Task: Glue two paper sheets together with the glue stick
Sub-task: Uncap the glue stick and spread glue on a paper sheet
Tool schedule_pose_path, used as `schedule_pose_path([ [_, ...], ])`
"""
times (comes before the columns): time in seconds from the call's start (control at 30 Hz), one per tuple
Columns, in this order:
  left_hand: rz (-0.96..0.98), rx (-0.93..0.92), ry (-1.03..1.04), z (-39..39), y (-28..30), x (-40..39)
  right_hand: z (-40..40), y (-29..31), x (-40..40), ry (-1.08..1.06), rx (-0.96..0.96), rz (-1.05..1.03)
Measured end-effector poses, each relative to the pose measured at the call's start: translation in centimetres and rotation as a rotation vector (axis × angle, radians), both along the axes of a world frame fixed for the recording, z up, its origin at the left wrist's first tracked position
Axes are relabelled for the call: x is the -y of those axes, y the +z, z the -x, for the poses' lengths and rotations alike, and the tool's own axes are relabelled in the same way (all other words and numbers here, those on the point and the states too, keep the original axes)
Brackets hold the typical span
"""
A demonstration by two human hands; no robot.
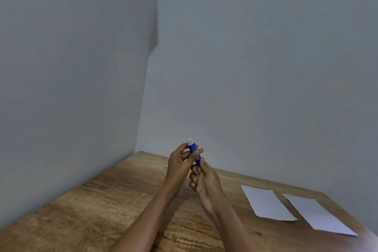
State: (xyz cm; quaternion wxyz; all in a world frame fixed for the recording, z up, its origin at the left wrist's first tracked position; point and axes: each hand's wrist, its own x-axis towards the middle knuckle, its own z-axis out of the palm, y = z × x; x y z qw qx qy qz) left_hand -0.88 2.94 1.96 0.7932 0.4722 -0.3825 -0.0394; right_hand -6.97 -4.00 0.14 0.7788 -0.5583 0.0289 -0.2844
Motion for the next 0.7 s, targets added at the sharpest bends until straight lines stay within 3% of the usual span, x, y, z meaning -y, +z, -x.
schedule_pose_path([
  [0.27, -0.061, 0.038, -0.013, 0.65, -0.07, 0.41, 0.51, -0.28, 0.70, -0.035, -0.132, 0.038],
  [0.43, -0.023, -0.035, 0.004, 0.23, -0.24, 0.17, -0.08, -0.12, 0.06, 0.032, -0.064, 0.027],
  [0.7, -0.046, -0.003, -0.020, 0.51, -0.58, 0.66, 0.70, 0.20, 0.17, -0.104, -0.228, 0.088],
])
